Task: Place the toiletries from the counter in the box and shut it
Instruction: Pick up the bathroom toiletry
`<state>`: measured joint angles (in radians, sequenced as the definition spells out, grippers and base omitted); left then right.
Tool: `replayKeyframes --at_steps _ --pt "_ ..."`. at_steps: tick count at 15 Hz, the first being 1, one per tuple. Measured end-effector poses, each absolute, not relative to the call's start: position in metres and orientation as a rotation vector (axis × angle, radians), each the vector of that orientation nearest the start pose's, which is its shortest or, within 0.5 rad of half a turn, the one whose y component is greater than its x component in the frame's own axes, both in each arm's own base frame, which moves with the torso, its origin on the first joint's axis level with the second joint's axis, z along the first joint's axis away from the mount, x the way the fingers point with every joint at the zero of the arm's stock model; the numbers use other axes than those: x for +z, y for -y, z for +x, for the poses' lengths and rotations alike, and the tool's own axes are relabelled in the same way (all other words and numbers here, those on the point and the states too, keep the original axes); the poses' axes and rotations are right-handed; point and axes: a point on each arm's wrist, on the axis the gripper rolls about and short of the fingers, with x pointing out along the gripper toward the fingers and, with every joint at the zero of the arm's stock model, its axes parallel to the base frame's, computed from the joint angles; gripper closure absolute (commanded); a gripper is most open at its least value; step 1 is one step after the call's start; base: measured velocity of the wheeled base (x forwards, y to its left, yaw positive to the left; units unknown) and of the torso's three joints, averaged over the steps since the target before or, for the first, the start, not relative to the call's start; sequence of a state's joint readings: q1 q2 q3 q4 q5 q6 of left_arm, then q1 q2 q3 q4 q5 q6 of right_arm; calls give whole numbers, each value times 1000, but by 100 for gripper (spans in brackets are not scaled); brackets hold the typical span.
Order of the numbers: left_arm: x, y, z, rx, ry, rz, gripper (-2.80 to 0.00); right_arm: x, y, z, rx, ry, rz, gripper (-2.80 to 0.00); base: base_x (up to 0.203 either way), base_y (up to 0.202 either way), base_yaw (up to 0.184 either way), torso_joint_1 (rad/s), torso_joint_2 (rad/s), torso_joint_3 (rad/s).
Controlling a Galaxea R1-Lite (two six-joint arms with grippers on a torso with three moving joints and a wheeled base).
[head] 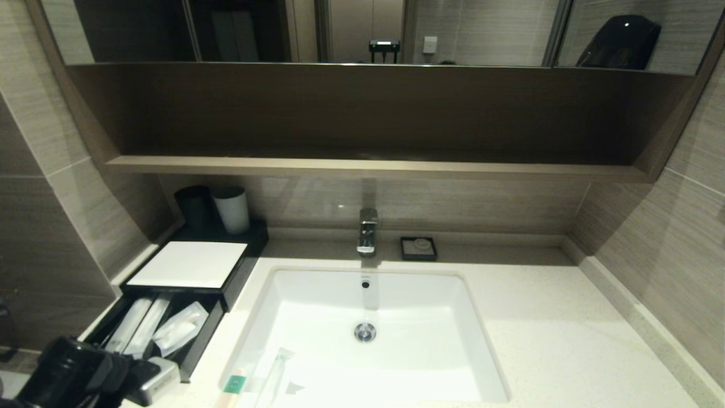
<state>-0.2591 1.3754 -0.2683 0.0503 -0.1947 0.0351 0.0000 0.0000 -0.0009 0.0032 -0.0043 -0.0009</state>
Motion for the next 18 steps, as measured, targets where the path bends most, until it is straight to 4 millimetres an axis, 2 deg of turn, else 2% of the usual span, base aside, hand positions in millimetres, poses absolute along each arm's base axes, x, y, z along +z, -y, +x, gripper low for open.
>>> replayKeyframes --at_steps 18 --pt "61 48 139 -409 -1215 115 0 75 0 -23 -5 -2 -1 0 0 0 0 0 0 0"
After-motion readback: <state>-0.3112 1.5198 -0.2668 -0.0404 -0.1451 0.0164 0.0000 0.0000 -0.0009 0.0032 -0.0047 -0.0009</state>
